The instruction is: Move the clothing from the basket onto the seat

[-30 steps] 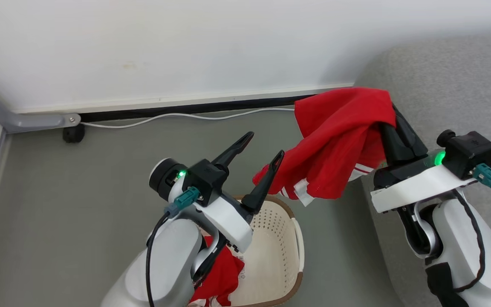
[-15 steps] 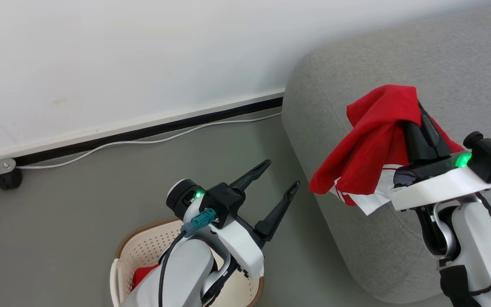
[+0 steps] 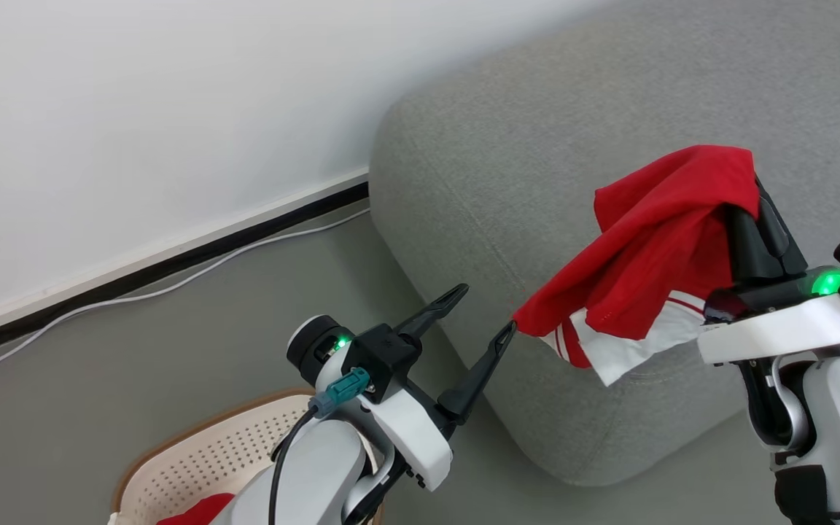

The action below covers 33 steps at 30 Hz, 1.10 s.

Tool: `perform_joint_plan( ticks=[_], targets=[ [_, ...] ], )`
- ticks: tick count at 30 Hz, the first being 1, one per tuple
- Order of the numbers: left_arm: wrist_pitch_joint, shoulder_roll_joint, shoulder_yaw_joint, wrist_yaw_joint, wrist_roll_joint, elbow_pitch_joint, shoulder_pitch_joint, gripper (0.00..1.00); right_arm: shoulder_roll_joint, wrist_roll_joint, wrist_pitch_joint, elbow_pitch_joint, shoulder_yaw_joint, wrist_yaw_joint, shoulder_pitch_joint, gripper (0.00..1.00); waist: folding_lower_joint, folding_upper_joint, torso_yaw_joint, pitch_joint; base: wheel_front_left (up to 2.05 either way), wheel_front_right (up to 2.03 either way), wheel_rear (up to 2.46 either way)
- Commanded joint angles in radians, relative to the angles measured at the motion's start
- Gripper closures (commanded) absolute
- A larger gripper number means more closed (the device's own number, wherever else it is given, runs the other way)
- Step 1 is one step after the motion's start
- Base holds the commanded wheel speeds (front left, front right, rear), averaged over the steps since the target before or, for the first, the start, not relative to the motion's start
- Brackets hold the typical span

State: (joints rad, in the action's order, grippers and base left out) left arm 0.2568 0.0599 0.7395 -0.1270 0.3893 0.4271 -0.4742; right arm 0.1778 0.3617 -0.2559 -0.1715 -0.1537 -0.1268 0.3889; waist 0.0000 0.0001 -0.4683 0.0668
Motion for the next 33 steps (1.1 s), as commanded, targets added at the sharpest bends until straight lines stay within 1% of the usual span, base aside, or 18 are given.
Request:
perform_joint_plan(
  ticks=[1, 5, 12, 16, 20, 22, 28, 33],
  targets=[
    [0.005, 0.012, -0.031, -0.004, 0.012, -0.028, -0.01, 0.0, 0.004, -0.004, -0.006, 0.035, -0.006, -0.004, 0.003, 1.0, 0.0, -0.0001, -0.036, 0.003, 0.0, 0.0, 0.0],
    [0.005, 0.012, -0.007, -0.004, 0.015, -0.028, -0.02, 0.0, 0.006, -0.008, -0.006, 0.065, 0.039, -0.004, -0.021, 1.0, 0.0, -0.0001, -0.059, 0.02, 0.0, 0.0, 0.0],
    [0.005, 0.01, 0.018, -0.004, 0.023, -0.032, -0.047, 0.0, 0.007, -0.023, -0.006, 0.121, 0.109, -0.004, -0.066, 1.0, 0.0, -0.0001, -0.071, 0.057, 0.0, 0.0, 0.0],
    [0.005, 0.016, 0.019, -0.004, 0.014, -0.039, -0.063, 0.0, 0.009, -0.027, -0.006, 0.13, 0.134, -0.004, -0.056, 1.0, 0.0, -0.0001, -0.073, 0.099, 0.0, 0.0, 0.0],
    [0.005, 0.034, 0.006, -0.004, -0.012, -0.055, -0.084, 0.0, 0.016, -0.034, -0.006, 0.117, 0.139, -0.004, 0.0, 1.0, 0.0, -0.0001, -0.073, 0.158, 0.0, 0.0, 0.0],
    [0.005, 0.044, 0.006, -0.004, -0.028, -0.06, -0.101, 0.0, 0.025, -0.048, -0.006, 0.109, 0.149, -0.004, 0.037, 1.0, 0.0, -0.0001, -0.062, 0.196, 0.0, 0.0, 0.0],
    [0.005, 0.07, 0.035, -0.004, -0.069, -0.068, -0.203, 0.0, 0.027, -0.055, -0.006, 0.079, 0.228, -0.004, 0.155, 1.0, 0.0, -0.0001, -0.01, 0.33, 0.0, 0.0, 0.0],
    [0.005, 0.088, 0.074, -0.004, -0.082, -0.067, -0.29, 0.0, 0.037, -0.085, -0.006, 0.063, 0.307, -0.004, 0.261, 1.0, 0.0, -0.0001, 0.026, 0.439, 0.0, 0.0, 0.0]
  ],
)
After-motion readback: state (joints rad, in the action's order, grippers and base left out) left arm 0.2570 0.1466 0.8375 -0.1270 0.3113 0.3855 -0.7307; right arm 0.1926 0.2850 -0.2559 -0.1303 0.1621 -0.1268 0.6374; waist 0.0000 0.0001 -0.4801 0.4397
